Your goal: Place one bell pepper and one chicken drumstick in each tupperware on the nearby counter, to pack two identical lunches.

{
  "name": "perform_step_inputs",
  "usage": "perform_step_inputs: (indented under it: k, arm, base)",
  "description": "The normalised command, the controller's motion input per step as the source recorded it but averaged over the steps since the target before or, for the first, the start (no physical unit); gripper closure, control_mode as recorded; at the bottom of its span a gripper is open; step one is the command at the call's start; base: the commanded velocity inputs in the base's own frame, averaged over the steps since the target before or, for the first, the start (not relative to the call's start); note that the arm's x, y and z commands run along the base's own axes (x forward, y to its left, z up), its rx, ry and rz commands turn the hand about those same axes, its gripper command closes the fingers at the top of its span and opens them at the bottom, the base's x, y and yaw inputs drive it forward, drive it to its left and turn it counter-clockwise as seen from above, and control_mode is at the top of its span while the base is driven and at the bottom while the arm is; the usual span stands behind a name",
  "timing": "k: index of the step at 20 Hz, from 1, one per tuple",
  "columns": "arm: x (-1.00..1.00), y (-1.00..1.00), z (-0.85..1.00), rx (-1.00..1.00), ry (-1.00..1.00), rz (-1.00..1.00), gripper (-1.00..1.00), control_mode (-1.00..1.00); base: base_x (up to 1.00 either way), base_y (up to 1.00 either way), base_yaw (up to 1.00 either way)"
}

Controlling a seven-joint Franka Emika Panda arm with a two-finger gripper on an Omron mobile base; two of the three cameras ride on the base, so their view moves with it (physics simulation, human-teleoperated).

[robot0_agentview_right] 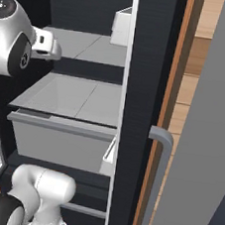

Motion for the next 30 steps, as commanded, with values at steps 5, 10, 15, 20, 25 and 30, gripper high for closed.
perform_step_inputs:
  k: [5, 10, 15, 20, 25, 30]
  arm:
    - [0.61, 0.32, 0.03, 0.0, 0.0, 0.0, -1.0, -1.0]
    - [0.6, 0.31, 0.03, 0.0, 0.0, 0.0, -1.0, -1.0]
    - [0.68, 0.24, 0.0, 0.0, 0.02, 0.0, -1.0, -1.0]
    - [0.71, 0.14, 0.0, 0.0, 0.07, 0.0, -1.0, -1.0]
    - [0.71, 0.14, 0.0, 0.0, 0.07, 0.0, -1.0, -1.0]
    - [0.61, 0.25, 0.0, 0.0, 0.04, 0.0, -1.0, -1.0]
  base:
    - [0.0, 0.0, 0.0]
    - [0.0, 0.0, 0.0]
    - [0.0, 0.0, 0.0]
    - [0.0, 0.0, 0.0]
    - [0.0, 0.0, 0.0]
    - [0.0, 0.0, 0.0]
